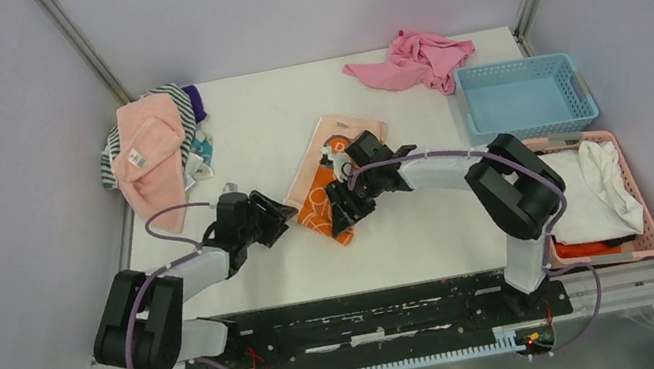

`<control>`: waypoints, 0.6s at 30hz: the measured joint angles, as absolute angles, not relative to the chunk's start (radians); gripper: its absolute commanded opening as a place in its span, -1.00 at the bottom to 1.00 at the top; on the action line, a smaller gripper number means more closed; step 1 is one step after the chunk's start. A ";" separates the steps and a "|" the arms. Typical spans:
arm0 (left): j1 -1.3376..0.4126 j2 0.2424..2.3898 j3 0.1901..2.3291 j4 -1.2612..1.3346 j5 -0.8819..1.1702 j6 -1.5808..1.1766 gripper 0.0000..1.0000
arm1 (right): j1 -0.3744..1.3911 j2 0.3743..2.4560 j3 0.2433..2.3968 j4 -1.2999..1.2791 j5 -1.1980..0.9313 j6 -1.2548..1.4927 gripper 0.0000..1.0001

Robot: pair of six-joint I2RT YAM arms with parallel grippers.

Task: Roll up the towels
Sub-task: Roll the towel at the center of the board.

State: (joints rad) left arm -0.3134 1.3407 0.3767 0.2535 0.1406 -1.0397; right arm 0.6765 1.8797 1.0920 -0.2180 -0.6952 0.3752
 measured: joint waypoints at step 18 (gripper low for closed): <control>-0.313 1.380 0.394 0.281 0.142 -1.063 0.22 | 1.005 1.729 0.986 -0.186 0.064 0.050 0.24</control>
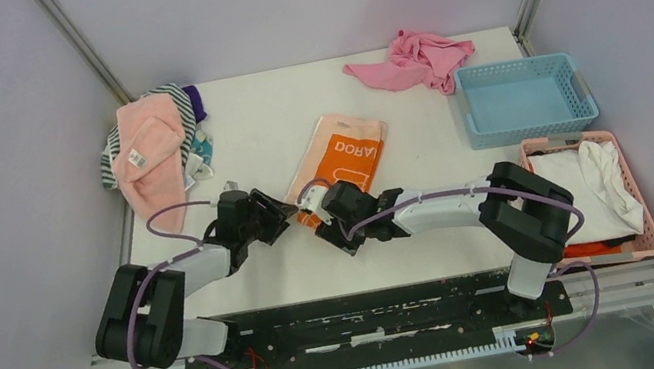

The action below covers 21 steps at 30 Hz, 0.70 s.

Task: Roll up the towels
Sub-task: Roll the towel at the center of the board.

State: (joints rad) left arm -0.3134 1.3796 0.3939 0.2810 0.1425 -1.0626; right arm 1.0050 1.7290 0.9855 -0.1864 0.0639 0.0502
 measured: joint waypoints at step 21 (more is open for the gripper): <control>-0.313 1.375 0.384 0.294 0.144 -1.078 0.22 | 1.086 1.746 0.951 -0.052 0.236 -0.039 -0.72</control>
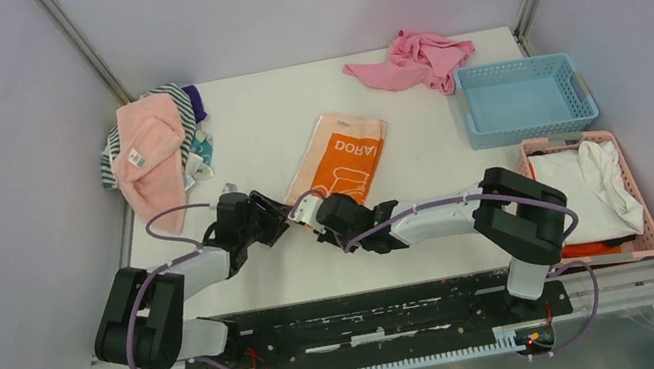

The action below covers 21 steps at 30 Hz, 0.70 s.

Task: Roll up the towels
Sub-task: Roll the towel at the center of the board.

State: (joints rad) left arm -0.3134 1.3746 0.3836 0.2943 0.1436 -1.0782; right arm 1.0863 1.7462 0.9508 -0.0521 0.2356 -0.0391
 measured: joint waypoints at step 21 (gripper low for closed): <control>-0.310 1.086 0.264 0.098 0.158 -1.082 0.44 | 0.789 1.736 0.866 0.142 -0.554 0.389 -0.96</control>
State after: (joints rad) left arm -0.3103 1.0863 0.2638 0.0978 0.1577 -1.0817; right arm 0.7891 1.7363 0.8661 0.1417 -0.5545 0.3885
